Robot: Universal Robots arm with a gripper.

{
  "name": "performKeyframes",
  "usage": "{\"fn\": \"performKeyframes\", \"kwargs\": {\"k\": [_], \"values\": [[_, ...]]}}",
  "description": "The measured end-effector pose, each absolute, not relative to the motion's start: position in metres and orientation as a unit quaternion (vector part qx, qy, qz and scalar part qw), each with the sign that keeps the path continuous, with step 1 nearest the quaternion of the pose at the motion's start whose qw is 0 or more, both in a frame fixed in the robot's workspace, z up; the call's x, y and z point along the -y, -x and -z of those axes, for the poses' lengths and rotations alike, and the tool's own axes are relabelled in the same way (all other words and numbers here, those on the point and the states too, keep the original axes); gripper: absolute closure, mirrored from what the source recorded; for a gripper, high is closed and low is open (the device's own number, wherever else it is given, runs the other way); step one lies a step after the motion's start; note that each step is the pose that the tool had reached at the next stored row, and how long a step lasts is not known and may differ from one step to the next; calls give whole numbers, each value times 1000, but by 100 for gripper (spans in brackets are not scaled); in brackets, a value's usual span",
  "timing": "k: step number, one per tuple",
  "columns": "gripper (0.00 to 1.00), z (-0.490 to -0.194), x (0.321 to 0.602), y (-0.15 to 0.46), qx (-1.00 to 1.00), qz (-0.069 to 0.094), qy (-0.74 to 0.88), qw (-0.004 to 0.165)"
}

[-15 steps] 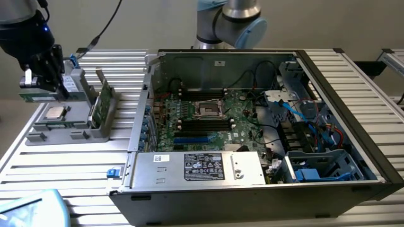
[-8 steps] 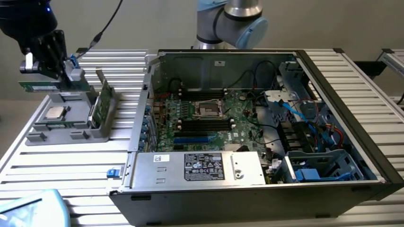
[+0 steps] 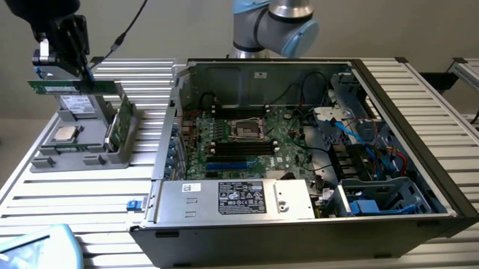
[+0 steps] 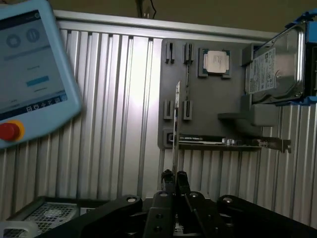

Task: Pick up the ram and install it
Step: 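Pick up the ram and move it above insertion slot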

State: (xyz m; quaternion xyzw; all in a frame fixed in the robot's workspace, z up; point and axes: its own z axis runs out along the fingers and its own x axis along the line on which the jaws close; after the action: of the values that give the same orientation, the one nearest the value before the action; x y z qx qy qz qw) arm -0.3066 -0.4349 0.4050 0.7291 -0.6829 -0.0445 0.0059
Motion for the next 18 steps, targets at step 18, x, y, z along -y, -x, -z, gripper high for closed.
{"fn": "performKeyframes", "kwargs": {"k": [18], "values": [[87, -414, 441, 227, 683, 48, -729, 9]]}}
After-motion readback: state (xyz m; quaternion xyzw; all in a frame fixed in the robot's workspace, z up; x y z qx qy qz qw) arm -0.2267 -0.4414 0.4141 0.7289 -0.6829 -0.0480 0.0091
